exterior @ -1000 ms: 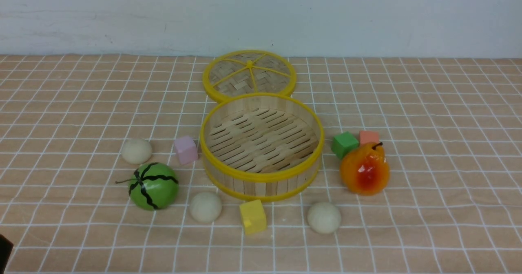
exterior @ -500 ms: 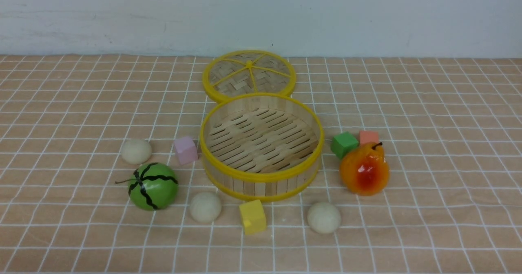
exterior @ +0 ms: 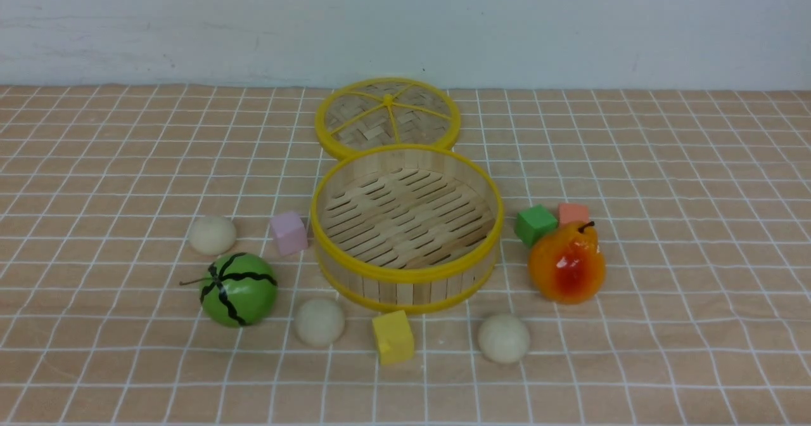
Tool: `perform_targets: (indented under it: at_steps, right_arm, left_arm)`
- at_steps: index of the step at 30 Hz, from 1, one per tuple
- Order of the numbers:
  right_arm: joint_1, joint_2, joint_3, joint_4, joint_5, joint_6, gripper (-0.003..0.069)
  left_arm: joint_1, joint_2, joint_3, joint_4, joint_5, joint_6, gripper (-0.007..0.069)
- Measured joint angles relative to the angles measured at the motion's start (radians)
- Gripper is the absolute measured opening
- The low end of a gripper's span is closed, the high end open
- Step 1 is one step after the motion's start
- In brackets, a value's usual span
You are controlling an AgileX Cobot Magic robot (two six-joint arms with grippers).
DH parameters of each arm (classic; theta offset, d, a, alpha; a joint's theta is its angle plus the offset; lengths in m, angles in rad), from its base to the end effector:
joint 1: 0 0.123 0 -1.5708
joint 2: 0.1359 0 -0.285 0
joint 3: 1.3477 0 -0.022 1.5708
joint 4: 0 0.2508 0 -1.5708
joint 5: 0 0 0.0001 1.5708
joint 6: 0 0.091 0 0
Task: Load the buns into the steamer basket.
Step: Use the left arm to grab a steamed stuffed bun
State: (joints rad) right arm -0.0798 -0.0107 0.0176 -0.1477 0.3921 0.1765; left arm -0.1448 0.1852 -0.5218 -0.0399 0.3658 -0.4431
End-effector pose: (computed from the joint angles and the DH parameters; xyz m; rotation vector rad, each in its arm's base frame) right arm 0.0514 -0.0093 0.1730 0.1509 1.8730 -0.0803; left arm 0.0394 -0.0071 0.3413 -0.2448 1.5145 -0.5105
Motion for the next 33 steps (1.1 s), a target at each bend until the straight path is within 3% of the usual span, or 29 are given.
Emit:
perform_targets:
  at_steps: [6, 17, 33]
  right_arm:
    - [0.0, 0.0, 0.0, 0.0, 0.0, 0.0, 0.0241]
    - [0.0, 0.0, 0.0, 0.0, 0.0, 0.0, 0.0241]
    - [0.0, 0.0, 0.0, 0.0, 0.0, 0.0, 0.0241]
  left_arm:
    - [0.0, 0.2, -0.055, 0.001, 0.203, 0.0, 0.0238]
    - [0.0, 0.587, -0.083, -0.014, 0.095, -0.006, 0.0238]
    - [0.0, 1.346, -0.635, 0.015, 0.176, 0.122, 0.0238]
